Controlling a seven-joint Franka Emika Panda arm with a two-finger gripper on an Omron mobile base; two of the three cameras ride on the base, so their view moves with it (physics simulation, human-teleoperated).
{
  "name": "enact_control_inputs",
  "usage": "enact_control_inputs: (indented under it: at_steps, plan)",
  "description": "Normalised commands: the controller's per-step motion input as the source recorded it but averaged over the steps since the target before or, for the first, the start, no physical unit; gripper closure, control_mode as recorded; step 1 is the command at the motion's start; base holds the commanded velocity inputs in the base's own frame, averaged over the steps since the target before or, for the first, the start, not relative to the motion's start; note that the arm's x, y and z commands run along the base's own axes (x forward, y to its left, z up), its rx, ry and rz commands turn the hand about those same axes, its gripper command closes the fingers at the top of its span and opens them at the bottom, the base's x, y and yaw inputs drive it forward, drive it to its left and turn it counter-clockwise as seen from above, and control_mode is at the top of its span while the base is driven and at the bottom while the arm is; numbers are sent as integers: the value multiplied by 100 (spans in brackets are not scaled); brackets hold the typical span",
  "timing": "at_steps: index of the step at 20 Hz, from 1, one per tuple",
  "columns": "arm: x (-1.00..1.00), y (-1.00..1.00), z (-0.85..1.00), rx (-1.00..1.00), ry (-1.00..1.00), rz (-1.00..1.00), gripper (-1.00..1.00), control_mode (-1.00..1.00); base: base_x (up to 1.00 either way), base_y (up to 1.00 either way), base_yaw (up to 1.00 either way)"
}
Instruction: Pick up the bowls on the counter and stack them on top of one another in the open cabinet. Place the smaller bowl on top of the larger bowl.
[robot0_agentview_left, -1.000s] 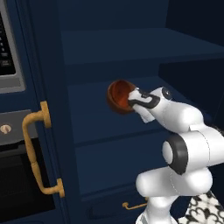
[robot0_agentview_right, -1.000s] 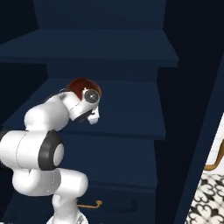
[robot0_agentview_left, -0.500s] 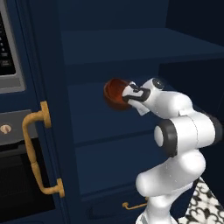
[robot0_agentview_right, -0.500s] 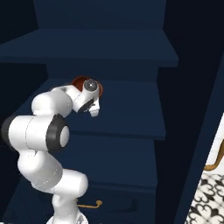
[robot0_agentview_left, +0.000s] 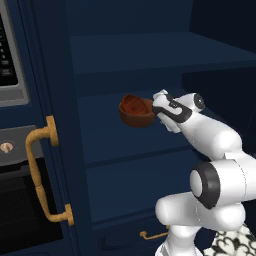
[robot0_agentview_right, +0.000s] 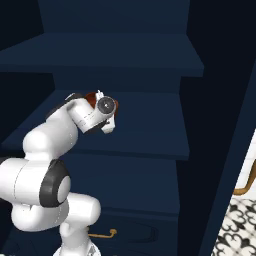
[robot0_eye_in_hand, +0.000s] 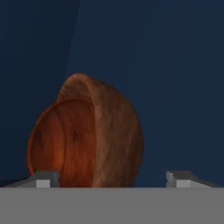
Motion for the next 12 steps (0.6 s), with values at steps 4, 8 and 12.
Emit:
enact_control_inputs:
  at_steps: [4,8,12]
  plan:
    - [-96,-16,51,8,-30,0,-100,-100,0,0,0]
    - [-100,-34,55,8,-38,0,-100,-100,0,0,0]
    - [-100,-31,72,8,-40,0,-100,-100,0,0,0]
